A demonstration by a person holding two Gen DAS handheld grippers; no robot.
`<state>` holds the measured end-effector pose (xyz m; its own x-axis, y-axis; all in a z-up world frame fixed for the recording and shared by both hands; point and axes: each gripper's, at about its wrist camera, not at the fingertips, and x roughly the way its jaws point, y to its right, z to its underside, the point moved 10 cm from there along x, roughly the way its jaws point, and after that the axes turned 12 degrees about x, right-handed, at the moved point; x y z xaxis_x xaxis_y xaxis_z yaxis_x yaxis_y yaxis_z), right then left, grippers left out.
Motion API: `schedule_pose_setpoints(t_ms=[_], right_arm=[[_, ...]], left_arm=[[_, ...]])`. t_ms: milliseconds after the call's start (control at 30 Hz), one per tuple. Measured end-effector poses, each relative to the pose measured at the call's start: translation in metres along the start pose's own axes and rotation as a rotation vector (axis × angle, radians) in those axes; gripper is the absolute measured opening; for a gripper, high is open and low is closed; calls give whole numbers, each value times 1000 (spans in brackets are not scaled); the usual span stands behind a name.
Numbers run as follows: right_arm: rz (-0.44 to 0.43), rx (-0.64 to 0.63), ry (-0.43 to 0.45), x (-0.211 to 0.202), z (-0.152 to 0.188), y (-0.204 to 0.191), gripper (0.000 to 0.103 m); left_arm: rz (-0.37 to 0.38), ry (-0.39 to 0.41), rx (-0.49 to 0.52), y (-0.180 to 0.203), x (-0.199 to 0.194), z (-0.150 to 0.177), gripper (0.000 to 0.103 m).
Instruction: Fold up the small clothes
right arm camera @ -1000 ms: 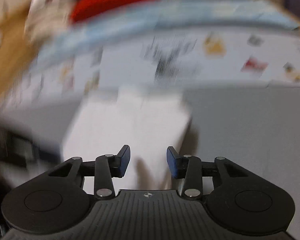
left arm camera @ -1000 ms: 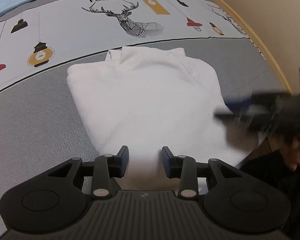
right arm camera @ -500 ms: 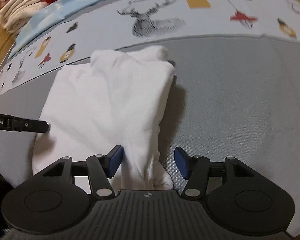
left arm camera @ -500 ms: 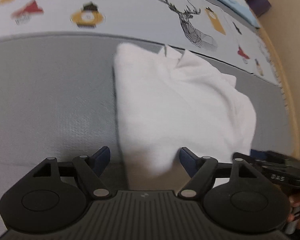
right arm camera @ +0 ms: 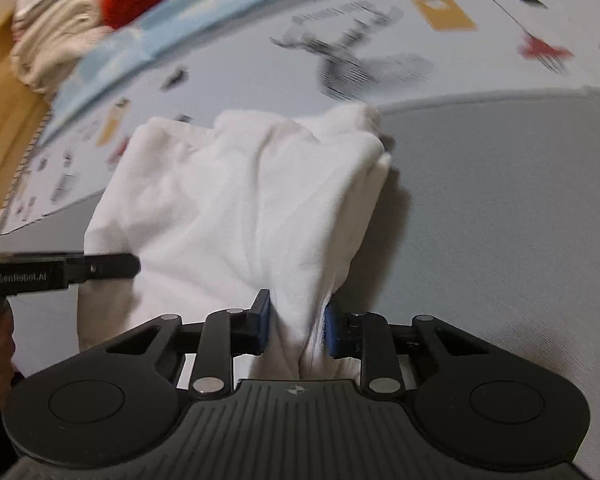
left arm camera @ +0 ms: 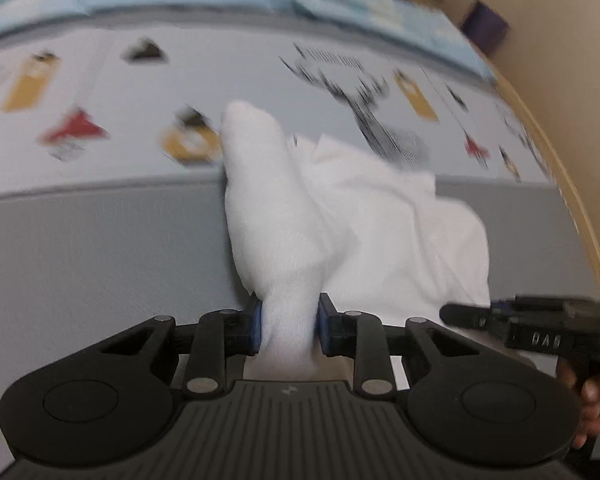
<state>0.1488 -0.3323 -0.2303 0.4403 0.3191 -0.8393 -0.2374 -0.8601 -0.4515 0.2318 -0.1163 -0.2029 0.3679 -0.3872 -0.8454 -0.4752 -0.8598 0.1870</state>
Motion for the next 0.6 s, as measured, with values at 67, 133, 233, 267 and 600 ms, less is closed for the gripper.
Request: schedule_pose_setpoints(t_ms=[67,133,233,267,600], right_arm=[[-40,-19,32,6,-3,-26,27],[-90,-36,61,9,-5,-50,27],[-94,-65,75,18,-7,-73,35],[-52,-79,68,22,-6,-73,36],[79,-109,-43,34,18,-49,50]], left_arm=[[-30,43,-36,-25,-17,-4,32],[-63,62,-80,-50,-30,-4,38],[-91,61,-130,-78,-43,4,40],[-84,55,-139,-82,-45,9,40],[-88,-239,65,-56,-6,69,56]])
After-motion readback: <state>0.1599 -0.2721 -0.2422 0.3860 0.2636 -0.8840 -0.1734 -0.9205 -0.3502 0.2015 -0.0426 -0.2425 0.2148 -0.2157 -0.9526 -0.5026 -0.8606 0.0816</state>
